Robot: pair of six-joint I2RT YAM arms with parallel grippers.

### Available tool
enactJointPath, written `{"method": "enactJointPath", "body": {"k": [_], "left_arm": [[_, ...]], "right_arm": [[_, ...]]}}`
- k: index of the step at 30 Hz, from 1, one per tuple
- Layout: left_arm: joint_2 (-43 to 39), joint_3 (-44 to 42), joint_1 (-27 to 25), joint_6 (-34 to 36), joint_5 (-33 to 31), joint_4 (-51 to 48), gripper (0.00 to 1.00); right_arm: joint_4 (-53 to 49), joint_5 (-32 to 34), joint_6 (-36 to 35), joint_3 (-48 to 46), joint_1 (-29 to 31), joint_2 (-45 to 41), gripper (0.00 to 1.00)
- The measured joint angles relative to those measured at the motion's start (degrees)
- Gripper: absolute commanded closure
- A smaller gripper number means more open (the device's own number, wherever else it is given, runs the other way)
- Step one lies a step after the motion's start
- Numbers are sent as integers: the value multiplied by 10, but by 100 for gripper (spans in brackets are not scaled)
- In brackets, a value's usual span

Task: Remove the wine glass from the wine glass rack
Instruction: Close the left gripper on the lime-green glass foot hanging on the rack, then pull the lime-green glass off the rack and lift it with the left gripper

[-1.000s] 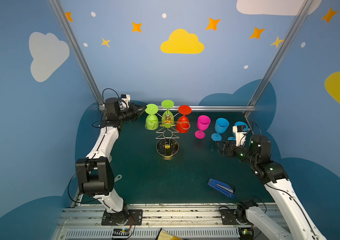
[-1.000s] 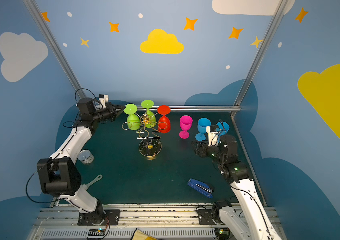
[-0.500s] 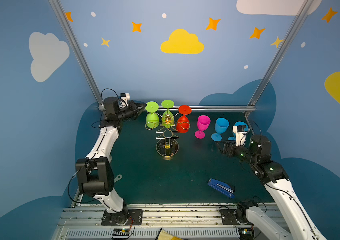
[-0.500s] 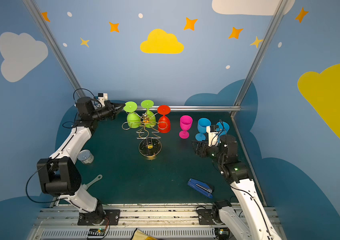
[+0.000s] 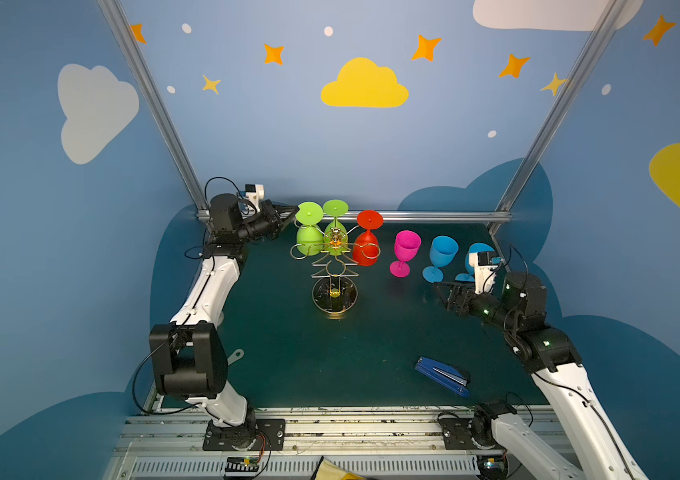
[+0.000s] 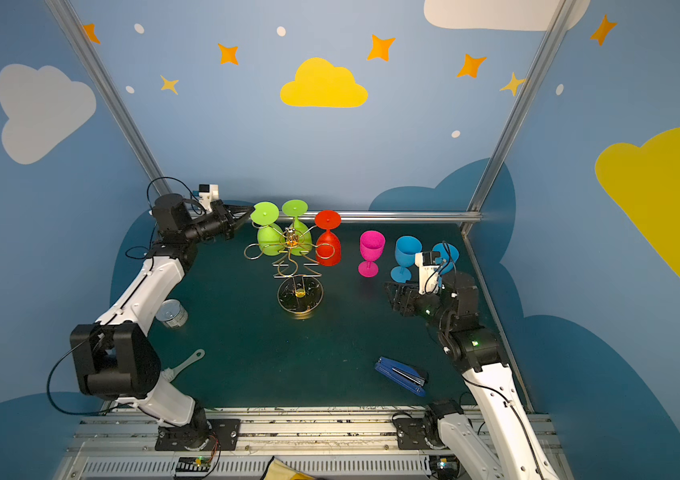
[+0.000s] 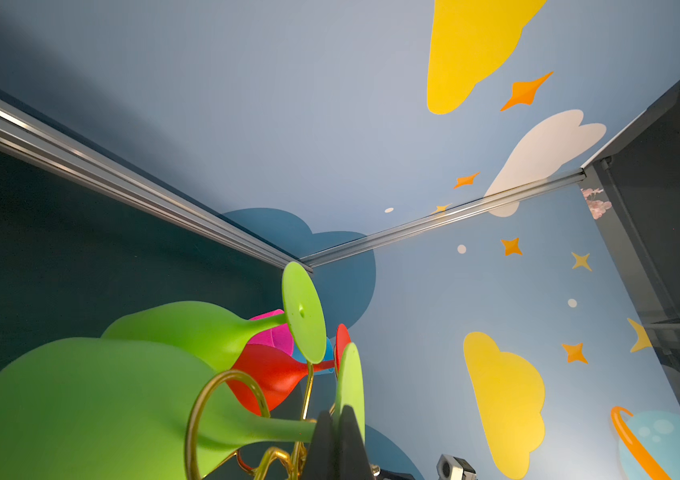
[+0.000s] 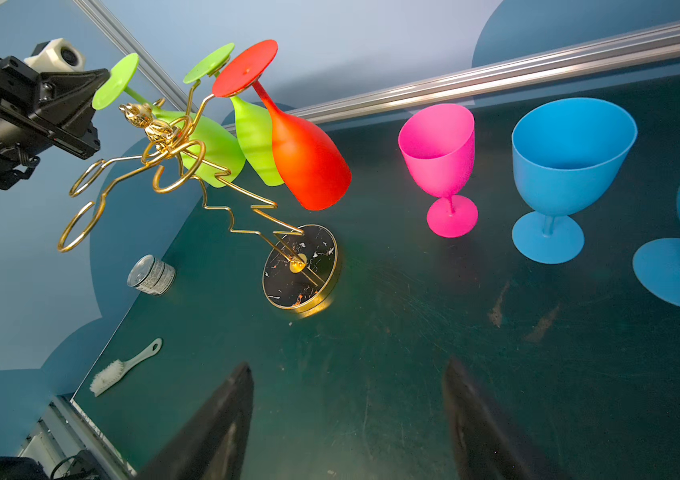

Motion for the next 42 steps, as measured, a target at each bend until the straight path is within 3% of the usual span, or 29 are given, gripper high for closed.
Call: {"method": "enactJointPath", "body": {"k": [12, 25, 33, 42], "left_arm": [[5, 1, -29, 16, -6, -19, 97], [56, 60, -25, 24, -36, -14, 97], [65, 60, -1, 19, -45, -9, 97], [33, 33, 85, -23, -41, 31, 97]], "right_arm": [[-7, 4, 0, 0, 0, -9, 29], [-21, 6, -3, 0, 0, -19, 29], [-23, 8, -5, 0, 0, -21, 28], [-23, 7, -12, 3, 0, -20, 28]]}}
